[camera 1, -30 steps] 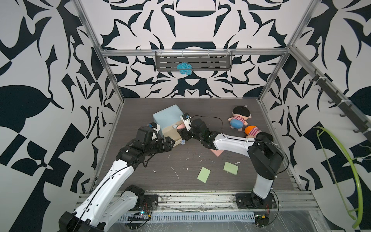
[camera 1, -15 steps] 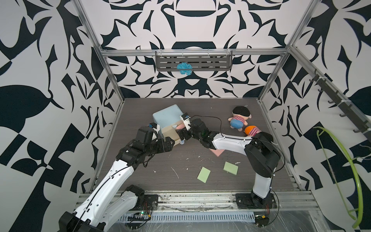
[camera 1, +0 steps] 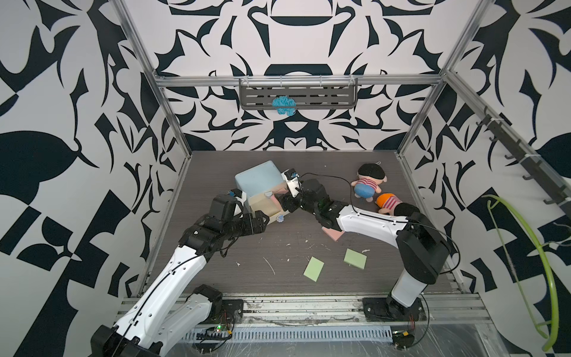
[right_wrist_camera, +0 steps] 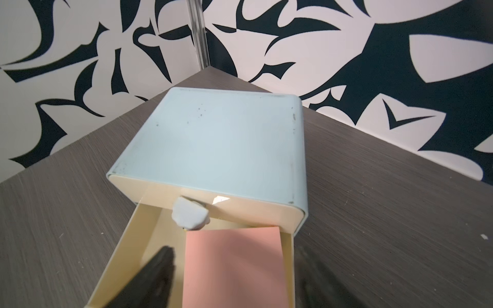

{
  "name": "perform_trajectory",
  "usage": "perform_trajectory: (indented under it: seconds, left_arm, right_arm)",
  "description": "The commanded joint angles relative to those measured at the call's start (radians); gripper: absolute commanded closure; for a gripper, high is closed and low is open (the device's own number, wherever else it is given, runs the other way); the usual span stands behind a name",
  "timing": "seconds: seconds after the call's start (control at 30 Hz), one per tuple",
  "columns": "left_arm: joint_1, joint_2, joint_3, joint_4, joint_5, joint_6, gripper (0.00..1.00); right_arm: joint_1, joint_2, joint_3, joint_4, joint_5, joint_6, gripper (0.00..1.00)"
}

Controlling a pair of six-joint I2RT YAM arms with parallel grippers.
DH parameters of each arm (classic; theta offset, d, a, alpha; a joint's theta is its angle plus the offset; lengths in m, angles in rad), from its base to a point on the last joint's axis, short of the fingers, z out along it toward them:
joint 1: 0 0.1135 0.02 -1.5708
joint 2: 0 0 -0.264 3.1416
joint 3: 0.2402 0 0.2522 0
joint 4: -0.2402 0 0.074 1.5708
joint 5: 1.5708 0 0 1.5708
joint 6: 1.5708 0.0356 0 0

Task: Please put the sticky notes in the drawer by color
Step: Place the sticky notes in the drawer.

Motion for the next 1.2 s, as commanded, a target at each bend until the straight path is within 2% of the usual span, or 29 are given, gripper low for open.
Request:
perform_trajectory:
  seconds: [0.0, 0.03, 0.13, 0.37, 0.6, 0.8, 0.9, 1.03, 1.07, 1.17]
  left_arm:
    - [0.001, 0.004, -0.007, 0.017, 0.021, 0.012, 0.01]
    - [0.001, 0.003, -0.008, 0.014, 0.021, 0.012, 0.01]
    - [0.001, -0.006, -0.012, 0.008, 0.017, 0.013, 0.01]
    - [0.001, -0.01, -0.015, 0.007, 0.016, 0.015, 0.01]
    - [0.001, -0.013, -0.01, 0.007, 0.014, 0.015, 0.01]
    - [0.001, -0.011, -0.006, 0.018, 0.011, 0.016, 0.01]
    - [0.001, -0.003, 0.003, 0.028, 0.018, 0.018, 0.01]
    - [-0.01, -0.01, 0.007, 0.073, 0.043, 0.035, 0.01]
    - [-0.02, -0.017, 0.002, 0.087, 0.036, 0.048, 0.01]
    - [-0.043, -0.026, -0.007, 0.125, 0.031, 0.079, 0.01]
  right_arm:
    - [-0.011, 0.0, 0.051, -0.054, 0.002, 0.003, 0.46]
    - [-0.011, 0.012, 0.058, -0.066, 0.002, 0.001, 0.54]
    - [-0.011, 0.04, 0.062, -0.094, -0.006, 0.007, 0.6]
    - [-0.011, 0.117, 0.103, -0.168, -0.022, 0.025, 0.61]
    - [-0.011, 0.101, 0.138, -0.186, -0.025, 0.006, 0.59]
    - [-0.021, -0.035, 0.032, -0.111, -0.009, 0.024, 0.52]
    - [-0.053, -0.127, -0.058, -0.114, 0.045, 0.048, 0.43]
    - [-0.13, -0.216, -0.124, -0.316, 0.155, 0.12, 0.21]
    - [-0.151, -0.233, -0.137, -0.373, 0.203, 0.131, 0.17]
    - [-0.227, -0.266, -0.161, -0.521, 0.208, 0.188, 0.09]
